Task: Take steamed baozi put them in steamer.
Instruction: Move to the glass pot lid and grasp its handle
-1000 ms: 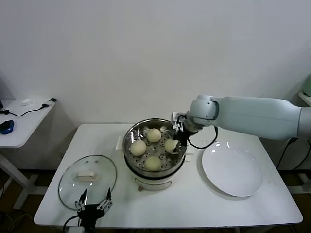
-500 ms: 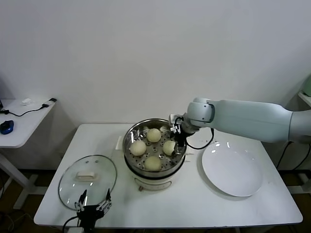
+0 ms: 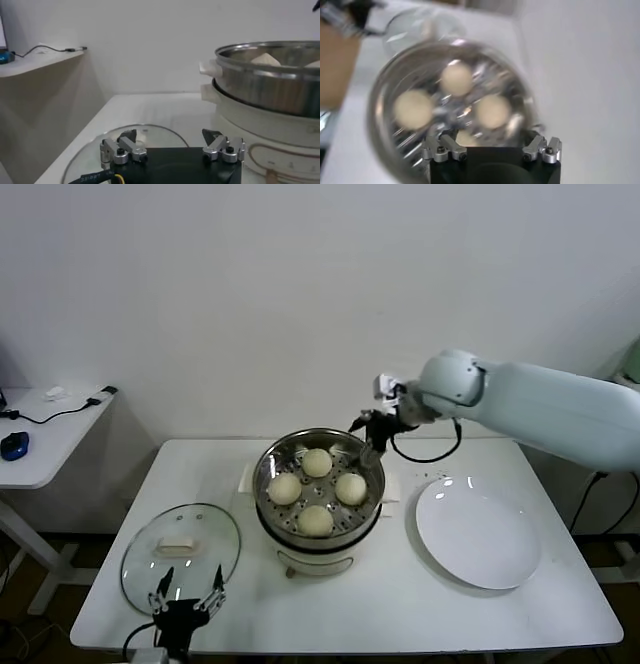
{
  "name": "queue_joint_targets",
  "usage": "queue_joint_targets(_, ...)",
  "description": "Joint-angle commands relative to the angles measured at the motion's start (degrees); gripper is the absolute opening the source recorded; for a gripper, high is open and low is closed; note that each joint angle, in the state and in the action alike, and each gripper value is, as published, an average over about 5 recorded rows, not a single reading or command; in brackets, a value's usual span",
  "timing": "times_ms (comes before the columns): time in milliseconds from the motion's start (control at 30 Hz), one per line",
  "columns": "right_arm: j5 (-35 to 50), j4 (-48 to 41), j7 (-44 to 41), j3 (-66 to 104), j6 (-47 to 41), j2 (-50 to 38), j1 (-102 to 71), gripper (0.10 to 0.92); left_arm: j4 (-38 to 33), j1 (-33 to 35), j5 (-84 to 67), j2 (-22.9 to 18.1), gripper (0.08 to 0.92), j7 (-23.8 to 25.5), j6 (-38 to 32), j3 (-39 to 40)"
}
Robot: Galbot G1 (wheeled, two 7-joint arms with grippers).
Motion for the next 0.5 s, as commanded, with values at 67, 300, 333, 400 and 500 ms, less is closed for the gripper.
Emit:
queue_joint_targets(67,0.9,4.5,26.2,46.6,6.8,-17.2,-35.9,0.823,0.9,-1.8,-1.0,1.1,0.823,-1.9,-1.9,-0.5)
queue_joint_targets(300,-9.2,11.6,32.8,90.0,13.0,-15.6,-84.0,0.823,3.2,-3.3,-1.9,4.2,0.823,-1.8,-3.7,-1.8)
queue_joint_targets(333,-10.9,12.3,32.9,94.8,13.9,-13.7,-89.5,0.823,3.5,-3.5,-2.1,4.6,0.823,-1.8,-3.8,-1.8)
queue_joint_targets(400,-13.1,13.7,33.1,102.9,16.0,-9.0,-99.0,0.823,4.0,-3.7,-2.3,5.4,0.823,-1.8,-3.9,-1.9)
queue_joint_targets(500,-16.2,14.7,32.5,111.0,20.9,-1.1,-108.8,0.823,4.5,-3.8,-2.2,6.1,0.823,-1.8,-4.3,-1.8)
